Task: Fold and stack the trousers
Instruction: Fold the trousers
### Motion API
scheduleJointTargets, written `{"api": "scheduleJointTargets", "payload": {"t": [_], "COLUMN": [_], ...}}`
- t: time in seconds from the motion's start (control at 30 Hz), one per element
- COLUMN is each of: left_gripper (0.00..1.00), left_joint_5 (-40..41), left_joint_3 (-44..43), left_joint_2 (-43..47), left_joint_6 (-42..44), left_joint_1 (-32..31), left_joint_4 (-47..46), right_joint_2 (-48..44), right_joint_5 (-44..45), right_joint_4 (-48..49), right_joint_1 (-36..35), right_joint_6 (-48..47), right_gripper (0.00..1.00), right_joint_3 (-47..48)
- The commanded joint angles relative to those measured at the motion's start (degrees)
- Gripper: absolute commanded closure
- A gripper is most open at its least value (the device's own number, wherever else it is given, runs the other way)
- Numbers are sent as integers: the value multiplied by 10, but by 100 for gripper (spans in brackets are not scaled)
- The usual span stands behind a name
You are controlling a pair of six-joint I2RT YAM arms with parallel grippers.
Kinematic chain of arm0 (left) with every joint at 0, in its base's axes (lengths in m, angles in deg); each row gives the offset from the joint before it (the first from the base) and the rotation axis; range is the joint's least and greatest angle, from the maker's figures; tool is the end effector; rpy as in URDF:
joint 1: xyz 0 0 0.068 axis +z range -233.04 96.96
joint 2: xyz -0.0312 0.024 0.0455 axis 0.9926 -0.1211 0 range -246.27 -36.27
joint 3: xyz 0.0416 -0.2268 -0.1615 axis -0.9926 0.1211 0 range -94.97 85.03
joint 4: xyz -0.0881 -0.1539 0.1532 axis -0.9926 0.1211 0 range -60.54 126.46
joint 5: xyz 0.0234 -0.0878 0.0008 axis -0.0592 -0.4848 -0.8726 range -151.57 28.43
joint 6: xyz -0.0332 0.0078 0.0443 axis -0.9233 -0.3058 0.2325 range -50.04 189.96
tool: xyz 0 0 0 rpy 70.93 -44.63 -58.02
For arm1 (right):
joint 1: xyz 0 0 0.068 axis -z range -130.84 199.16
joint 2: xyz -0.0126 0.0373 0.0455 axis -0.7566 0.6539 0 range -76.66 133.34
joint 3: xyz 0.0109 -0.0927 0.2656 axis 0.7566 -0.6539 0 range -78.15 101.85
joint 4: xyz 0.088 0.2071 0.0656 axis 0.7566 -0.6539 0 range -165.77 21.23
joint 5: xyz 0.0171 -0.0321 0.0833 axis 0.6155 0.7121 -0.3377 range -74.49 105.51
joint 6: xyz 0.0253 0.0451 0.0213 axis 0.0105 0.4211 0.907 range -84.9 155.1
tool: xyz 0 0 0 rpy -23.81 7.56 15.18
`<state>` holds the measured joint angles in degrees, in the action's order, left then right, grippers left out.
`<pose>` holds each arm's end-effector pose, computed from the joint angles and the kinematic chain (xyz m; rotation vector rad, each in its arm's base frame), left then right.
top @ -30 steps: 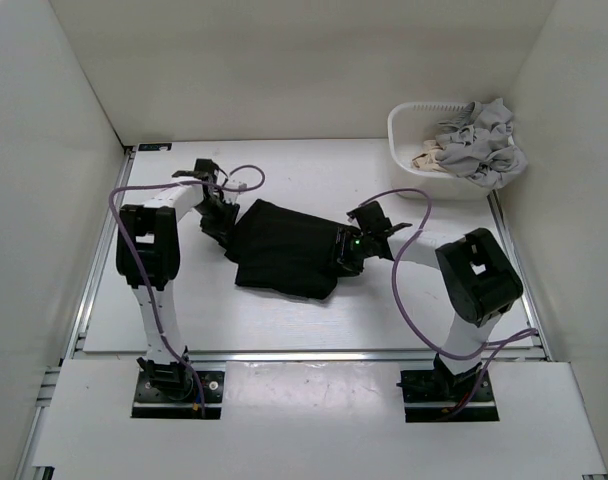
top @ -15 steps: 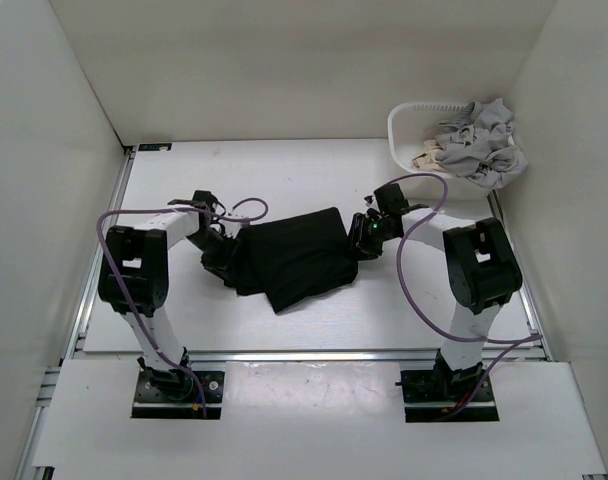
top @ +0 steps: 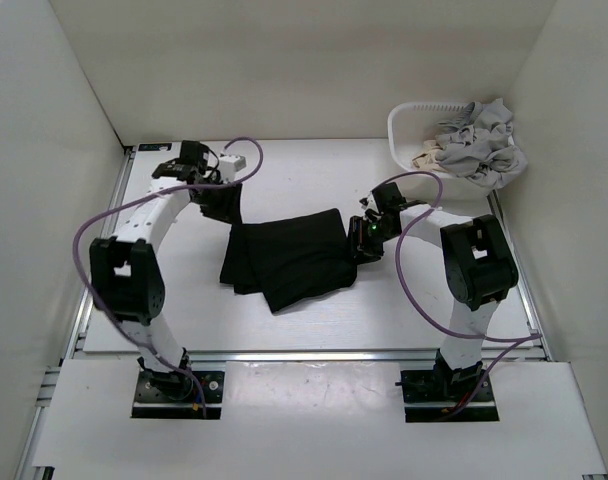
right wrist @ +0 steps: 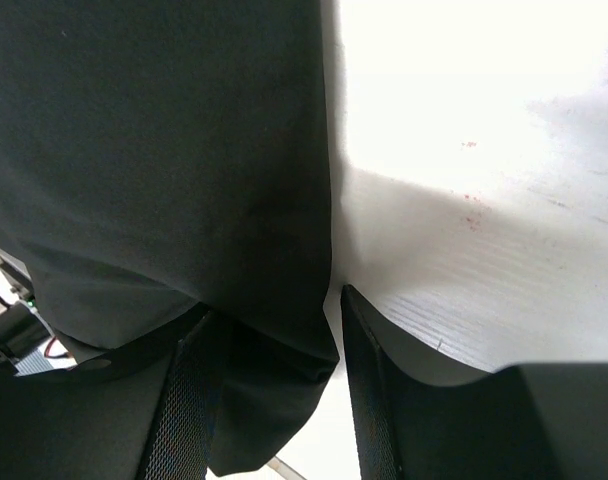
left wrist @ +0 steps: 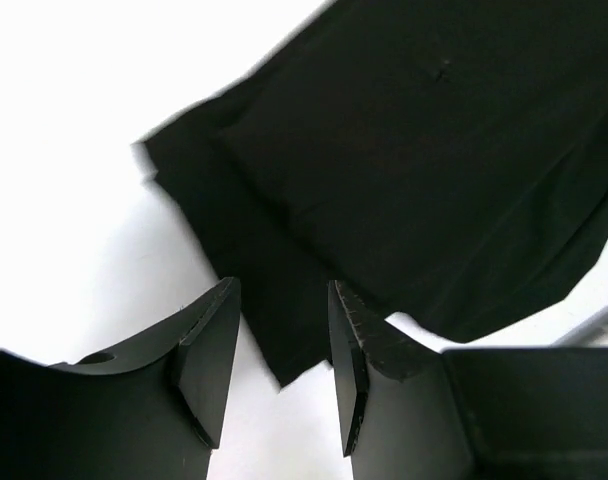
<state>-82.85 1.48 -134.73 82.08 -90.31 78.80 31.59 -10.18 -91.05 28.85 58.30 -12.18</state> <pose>0.3275 -0.0558 0.2871 0.5564 2.5841 -0.4700 0.3245 0.1380 0.1737 -0.0732 2.7833 0.8216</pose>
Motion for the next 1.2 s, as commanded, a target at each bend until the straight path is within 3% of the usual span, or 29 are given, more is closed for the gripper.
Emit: {"api": "scheduleJointTargets", "payload": {"t": [0.0, 0.2, 0.43, 0.5, 0.6, 0.63, 0.9, 1.07, 1.17], "left_gripper": [48, 47, 43, 50, 81, 86, 86, 86, 86], "left_joint_5": [-82, -66, -103, -135, -148, -148, -117, -135, -127], "left_joint_3": [-9, -93, -130, -130, -141, -141, -136, -241, -250], "left_joint_2": [-78, -185, -230, -236, -231, -223, -205, -171, -164], "left_joint_6": [-9, -22, -22, -22, -14, -14, -8, -1, 4], "left_joint_1": [-5, -19, -30, -36, -48, -48, -48, -56, -62], "left_joint_4": [27, 53, 59, 59, 59, 59, 64, 64, 64], "right_joint_2": [6, 6, 0, 0, 0, 0, 0, 0, 6], "right_joint_5": [-6, -6, -6, -6, -6, -6, -6, -6, -6], "right_joint_4": [-25, -31, -31, -31, -36, -36, -42, -54, -54], "right_joint_1": [2, 2, 2, 2, 2, 2, 2, 2, 2], "right_joint_6": [-25, -30, -30, -35, -35, -35, -46, -58, -63], "right_gripper": [48, 48, 45, 43, 43, 44, 44, 51, 51], "right_joint_3": [19, 19, 7, 2, 2, -3, -3, -3, -8]}}
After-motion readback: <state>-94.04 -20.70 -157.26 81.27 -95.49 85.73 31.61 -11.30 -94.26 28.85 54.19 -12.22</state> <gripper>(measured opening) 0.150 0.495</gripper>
